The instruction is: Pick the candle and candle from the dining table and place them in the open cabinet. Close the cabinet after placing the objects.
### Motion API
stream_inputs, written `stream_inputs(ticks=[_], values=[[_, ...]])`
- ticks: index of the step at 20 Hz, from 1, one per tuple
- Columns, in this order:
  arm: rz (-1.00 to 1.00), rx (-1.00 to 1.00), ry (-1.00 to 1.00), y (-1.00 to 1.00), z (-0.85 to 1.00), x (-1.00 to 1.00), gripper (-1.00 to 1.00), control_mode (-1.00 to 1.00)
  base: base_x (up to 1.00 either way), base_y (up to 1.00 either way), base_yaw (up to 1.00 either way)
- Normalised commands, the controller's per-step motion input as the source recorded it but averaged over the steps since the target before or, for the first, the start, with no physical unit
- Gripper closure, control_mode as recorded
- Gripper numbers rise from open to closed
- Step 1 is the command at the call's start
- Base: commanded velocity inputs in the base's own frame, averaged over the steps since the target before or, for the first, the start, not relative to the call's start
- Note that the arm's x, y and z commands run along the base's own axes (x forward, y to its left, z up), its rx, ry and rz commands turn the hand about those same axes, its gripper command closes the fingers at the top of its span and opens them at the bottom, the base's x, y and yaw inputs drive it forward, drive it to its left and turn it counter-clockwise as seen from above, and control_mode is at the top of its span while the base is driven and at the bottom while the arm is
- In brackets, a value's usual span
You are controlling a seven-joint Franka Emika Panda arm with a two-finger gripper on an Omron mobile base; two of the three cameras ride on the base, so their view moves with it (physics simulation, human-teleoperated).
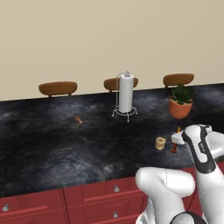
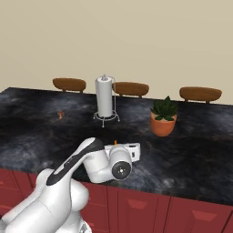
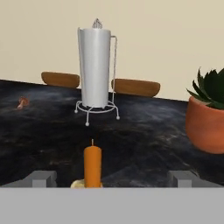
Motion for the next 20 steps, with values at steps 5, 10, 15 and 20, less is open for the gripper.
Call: stream_inputs(ticks=[5,10,15,20], values=[[0.0,0.0,0.05,0.0,-0.05,0.24,-1.0,-1.0,0.0,0.0,0.0],[0.01,0.0,0.1,0.0,-0.27,0.17,1.0,-1.0,0.0,0.0,0.0],[0.03,0.0,0.07,0.0,-0.35,0.14,1.0,-1.0,0.0,0.0,0.0],[0.01,0.0,0.03,0.0,-0.18,0.05,1.0,-1.0,0.0,0.0,0.0]])
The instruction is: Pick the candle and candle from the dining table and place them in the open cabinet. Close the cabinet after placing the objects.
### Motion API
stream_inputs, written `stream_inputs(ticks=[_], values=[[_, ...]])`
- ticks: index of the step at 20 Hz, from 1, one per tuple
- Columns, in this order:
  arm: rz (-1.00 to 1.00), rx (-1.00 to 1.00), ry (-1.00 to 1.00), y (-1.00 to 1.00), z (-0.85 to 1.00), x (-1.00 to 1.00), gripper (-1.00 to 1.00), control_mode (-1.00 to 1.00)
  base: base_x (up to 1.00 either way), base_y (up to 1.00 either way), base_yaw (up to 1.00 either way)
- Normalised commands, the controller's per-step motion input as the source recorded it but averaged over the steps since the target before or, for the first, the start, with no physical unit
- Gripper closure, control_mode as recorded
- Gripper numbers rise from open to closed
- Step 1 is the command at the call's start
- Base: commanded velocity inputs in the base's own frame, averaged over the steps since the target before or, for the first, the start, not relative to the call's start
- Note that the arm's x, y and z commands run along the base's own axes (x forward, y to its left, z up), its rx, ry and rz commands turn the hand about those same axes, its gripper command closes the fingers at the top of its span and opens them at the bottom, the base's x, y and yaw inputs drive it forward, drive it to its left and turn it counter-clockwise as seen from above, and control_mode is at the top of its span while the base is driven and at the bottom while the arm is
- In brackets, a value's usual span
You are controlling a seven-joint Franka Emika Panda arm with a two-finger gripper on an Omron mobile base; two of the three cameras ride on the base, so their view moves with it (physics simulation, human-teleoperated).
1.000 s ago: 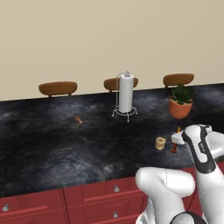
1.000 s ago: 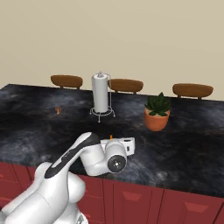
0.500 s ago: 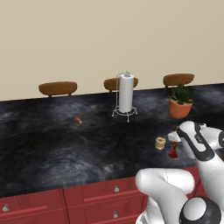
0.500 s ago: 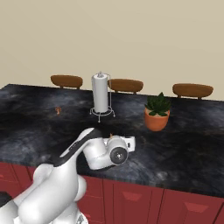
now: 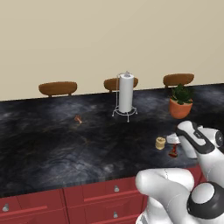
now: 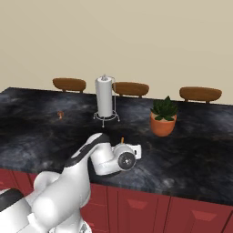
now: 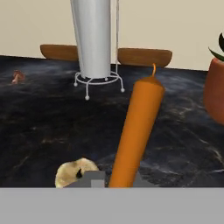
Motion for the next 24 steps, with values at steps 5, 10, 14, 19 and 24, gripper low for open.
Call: stream_inputs(ticks=[5,10,14,19,24], values=[[0.0,0.06,-0.02,0.0,0.38,-0.09,1.0,-1.0,0.0,0.0,0.0],[0.01,0.14,-0.24,0.0,1.0,-0.63,1.0,-1.0,0.0,0.0,0.0],[0.09,0.13,-0.41,0.0,1.0,-0.81,1.0,-1.0,0.0,0.0,0.0],[0.09,0.03,-0.3,0.2,1.0,-0.59,1.0,-1.0,0.0,0.0,0.0],[0.0,-0.15,-0.03,0.56,1.0,-0.44,1.0,-1.0,0.0,0.0,0.0]])
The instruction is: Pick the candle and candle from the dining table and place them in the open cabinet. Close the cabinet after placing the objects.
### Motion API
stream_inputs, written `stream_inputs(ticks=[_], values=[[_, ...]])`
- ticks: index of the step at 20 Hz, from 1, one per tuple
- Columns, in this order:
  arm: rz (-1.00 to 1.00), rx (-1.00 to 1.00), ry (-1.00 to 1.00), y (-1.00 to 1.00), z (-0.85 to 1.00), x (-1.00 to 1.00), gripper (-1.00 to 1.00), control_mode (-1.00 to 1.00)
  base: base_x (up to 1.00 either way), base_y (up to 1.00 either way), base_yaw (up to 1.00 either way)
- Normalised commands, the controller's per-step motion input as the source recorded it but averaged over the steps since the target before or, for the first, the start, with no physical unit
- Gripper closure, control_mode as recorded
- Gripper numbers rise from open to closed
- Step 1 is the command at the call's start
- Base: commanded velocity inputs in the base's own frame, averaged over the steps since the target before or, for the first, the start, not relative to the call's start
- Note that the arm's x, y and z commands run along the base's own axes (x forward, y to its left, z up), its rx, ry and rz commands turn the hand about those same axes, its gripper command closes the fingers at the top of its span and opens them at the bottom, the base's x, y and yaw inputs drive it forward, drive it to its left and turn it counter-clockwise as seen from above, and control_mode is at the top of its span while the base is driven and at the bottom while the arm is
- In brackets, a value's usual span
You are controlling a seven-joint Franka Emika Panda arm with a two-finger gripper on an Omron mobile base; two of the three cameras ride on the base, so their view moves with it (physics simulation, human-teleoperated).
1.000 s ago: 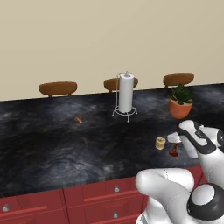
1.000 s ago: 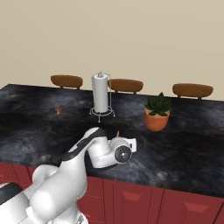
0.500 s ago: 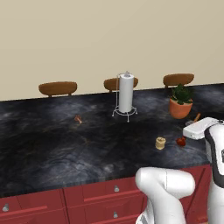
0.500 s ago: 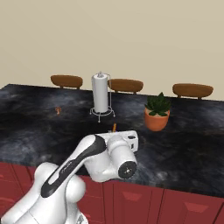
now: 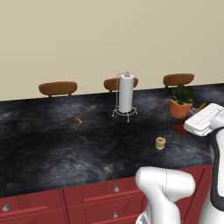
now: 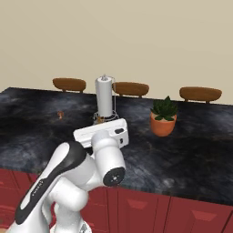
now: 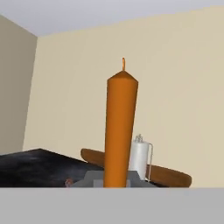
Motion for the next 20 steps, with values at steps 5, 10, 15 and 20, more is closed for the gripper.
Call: stream_inputs(ticks=[5,10,15,20], values=[[0.0,-0.17,-0.1,0.41,1.0,-0.53,1.0,-1.0,0.0,0.0,0.0],[0.0,-0.01,-0.02,0.07,0.28,-0.08,1.0,-1.0,0.0,0.0,0.0],[0.05,0.0,-0.1,-0.02,0.0,-0.76,1.0,-1.0,0.0,0.0,0.0],[0.08,-0.03,-0.19,0.05,-0.06,-1.0,1.0,-1.0,0.0,0.0,0.0]])
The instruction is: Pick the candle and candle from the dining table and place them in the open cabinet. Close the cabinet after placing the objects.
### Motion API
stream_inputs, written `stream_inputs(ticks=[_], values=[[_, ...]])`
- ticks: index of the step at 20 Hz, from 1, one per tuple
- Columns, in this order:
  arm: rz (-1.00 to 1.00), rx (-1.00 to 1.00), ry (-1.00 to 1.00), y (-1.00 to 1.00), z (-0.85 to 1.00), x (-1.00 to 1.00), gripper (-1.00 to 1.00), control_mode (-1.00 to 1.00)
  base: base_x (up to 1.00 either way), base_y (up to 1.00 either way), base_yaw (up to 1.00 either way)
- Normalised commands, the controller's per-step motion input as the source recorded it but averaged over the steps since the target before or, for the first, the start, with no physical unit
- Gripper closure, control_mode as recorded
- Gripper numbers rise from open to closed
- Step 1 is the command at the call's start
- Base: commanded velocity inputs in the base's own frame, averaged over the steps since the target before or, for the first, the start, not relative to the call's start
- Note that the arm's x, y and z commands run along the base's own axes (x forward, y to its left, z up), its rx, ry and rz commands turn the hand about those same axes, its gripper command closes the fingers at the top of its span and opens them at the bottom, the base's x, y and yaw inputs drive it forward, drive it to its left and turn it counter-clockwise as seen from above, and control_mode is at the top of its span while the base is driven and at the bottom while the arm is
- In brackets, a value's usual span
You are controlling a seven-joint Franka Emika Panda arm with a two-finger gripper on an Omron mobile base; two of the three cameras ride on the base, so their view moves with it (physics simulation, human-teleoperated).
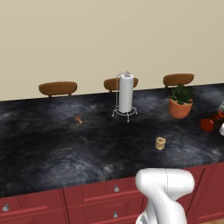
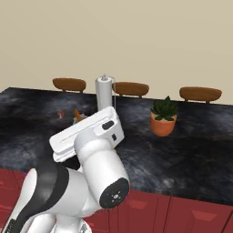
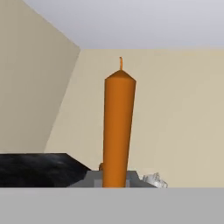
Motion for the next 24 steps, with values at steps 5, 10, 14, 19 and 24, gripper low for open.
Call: stream_inputs(ticks=[5,10,14,19,24], values=[[-0.27,0.0,-0.22,0.45,-0.04,-0.88,1.0,-1.0,0.0,0.0,0.0],[-0.29,0.0,-0.04,0.27,-0.04,-0.17,1.0,-1.0,0.0,0.0,0.0],[-0.09,0.0,0.01,0.05,0.0,0.82,1.0,-1.0,0.0,0.0,0.0],[-0.27,0.0,0.0,0.0,0.0,0.79,1.0,-1.0,0.0,0.0,0.0],[-0.19,0.0,0.0,0.11,0.0,0.47,1.0,-1.0,0.0,0.0,0.0]])
